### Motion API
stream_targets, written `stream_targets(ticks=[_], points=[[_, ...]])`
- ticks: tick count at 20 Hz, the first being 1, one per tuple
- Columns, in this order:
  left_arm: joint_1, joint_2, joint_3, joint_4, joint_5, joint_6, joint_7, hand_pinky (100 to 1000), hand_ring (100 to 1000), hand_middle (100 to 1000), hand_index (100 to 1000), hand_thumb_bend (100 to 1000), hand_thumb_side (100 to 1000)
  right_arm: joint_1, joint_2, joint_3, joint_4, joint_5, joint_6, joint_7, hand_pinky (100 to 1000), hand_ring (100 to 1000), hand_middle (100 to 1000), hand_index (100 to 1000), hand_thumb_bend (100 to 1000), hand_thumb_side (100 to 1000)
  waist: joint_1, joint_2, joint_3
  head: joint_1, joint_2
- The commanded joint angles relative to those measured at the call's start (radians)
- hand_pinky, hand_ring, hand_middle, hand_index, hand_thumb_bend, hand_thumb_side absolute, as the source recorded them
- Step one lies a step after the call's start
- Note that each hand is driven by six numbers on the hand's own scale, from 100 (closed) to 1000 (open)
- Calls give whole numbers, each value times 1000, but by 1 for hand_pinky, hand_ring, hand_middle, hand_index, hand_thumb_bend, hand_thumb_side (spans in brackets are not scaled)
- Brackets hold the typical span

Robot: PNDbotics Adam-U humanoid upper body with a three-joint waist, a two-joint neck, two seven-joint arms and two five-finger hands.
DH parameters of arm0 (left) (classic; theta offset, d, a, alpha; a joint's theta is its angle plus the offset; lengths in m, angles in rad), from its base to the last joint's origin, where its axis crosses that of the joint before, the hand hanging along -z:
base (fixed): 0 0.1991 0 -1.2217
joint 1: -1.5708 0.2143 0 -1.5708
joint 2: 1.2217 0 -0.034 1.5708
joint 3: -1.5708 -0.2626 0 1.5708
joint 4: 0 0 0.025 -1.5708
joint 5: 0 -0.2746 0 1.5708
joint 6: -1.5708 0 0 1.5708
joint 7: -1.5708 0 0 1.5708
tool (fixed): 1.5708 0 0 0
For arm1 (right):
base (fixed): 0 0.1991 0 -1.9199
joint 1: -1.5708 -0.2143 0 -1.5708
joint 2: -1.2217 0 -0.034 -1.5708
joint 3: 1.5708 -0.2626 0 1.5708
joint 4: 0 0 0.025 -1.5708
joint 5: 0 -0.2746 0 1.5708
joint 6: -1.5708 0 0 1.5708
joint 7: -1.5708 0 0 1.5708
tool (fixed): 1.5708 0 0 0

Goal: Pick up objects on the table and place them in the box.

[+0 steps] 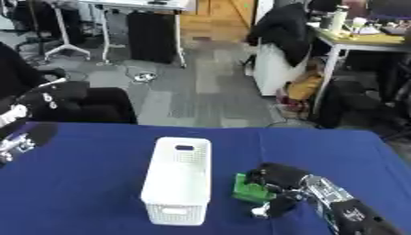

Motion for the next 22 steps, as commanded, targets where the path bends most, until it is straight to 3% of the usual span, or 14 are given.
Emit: stream_targets(ticks=[1,8,16,22], points=[[-20,20,3,-10,4,-1,-2,847,966,1000,992,132,1000,-7,-16,-20,-7,8,2,-17,996,827,889,919,503,1000,4,-8,-1,2,4],[-19,19,2,-10,4,-1,-3,848,966,1000,992,132,1000,-5,-2,-47,1,-3,26,-24,981,820,879,920,491,1000,6,-8,-2,2,3],[-19,18,1,-10,4,-3,-5,848,966,1000,992,132,1000,-18,38,-87,88,35,29,-25,978,818,874,920,487,1000,8,-8,0,1,2],[-17,18,2,-11,5,-2,-5,849,966,1000,992,132,1000,-28,52,-125,93,59,44,-55,962,813,863,918,489,1000,9,-9,-1,3,2]])
